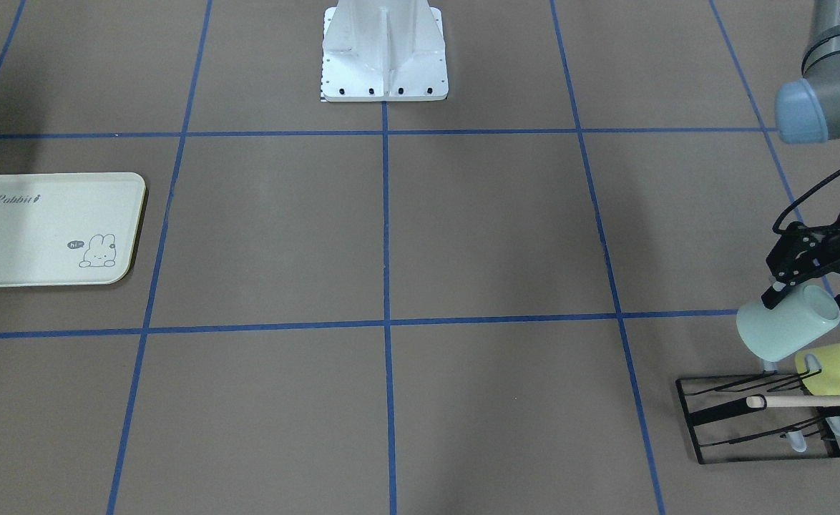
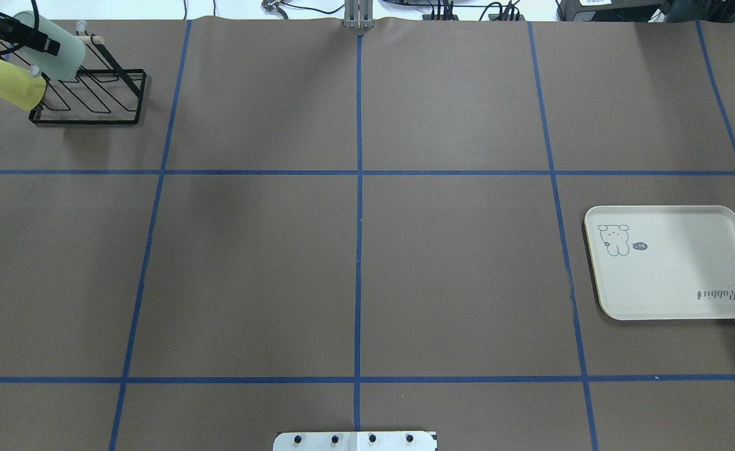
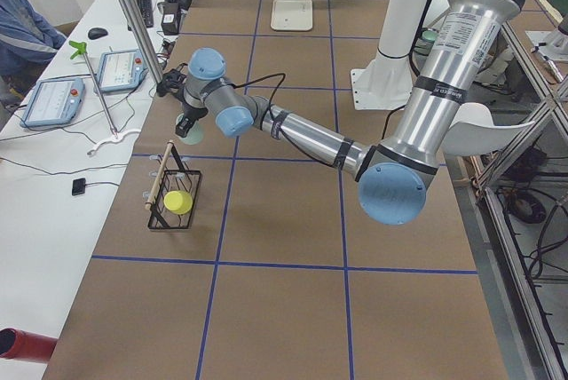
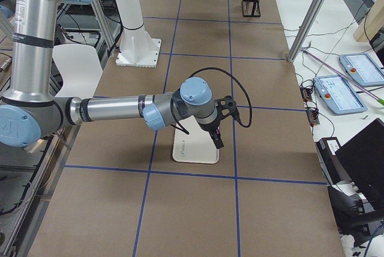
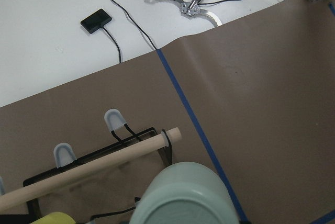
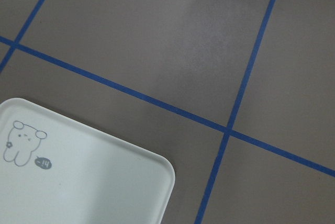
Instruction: Left arm grabs green cup and hands to right arm on tray
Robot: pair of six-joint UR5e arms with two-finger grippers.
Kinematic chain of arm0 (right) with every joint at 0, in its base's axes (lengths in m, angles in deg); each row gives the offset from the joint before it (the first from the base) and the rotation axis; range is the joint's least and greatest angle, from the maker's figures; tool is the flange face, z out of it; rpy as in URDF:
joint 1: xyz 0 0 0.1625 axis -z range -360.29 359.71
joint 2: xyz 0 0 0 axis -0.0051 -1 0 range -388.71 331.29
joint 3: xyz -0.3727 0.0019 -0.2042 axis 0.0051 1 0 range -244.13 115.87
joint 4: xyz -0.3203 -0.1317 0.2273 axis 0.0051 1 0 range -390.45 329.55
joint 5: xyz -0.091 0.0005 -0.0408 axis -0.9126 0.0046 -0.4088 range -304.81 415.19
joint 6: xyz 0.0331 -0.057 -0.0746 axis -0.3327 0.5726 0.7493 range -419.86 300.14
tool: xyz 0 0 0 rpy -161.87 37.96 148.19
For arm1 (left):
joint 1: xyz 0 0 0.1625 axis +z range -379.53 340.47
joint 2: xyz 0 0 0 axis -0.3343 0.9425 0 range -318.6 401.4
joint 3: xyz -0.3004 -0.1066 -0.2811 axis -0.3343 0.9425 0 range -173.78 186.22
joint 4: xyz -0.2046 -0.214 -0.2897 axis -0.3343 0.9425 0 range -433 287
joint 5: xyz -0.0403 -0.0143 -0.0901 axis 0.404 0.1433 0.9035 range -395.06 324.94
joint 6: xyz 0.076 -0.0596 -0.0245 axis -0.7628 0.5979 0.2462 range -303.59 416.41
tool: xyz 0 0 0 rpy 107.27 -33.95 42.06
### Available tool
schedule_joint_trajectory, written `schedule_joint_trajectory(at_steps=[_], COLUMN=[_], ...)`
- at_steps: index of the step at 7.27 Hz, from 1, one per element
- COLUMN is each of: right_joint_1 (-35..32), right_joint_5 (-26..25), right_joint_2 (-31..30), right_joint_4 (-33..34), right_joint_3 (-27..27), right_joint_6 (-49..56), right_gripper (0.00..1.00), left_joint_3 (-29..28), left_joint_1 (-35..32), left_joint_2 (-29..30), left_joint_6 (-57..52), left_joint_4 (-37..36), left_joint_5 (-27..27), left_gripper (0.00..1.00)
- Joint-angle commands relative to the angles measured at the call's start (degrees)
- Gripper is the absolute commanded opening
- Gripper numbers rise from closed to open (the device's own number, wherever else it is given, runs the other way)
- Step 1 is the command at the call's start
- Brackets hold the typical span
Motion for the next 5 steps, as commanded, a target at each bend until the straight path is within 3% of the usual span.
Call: schedule_joint_trajectory(at_steps=[1, 2, 5], right_joint_1=[0.69, 1.66, 4.22], right_joint_5=[3.30, 3.40, 3.31], right_joint_2=[-0.05, -0.05, 2.85], right_joint_4=[-13.36, -18.03, -27.61], right_joint_3=[0.25, 0.25, 0.34], right_joint_6=[-18.72, -25.15, -40.64], right_gripper=[0.99, 0.99, 0.99], left_joint_3=[4.04, 5.19, 5.29], left_joint_1=[1.82, 5.05, 11.13], left_joint_2=[0.53, 2.79, 8.16], left_joint_6=[7.53, 12.79, 26.85], left_joint_4=[0.07, 0.07, 4.87], left_joint_5=[0.15, -0.11, -0.37], left_gripper=[0.16, 0.05, 0.06])
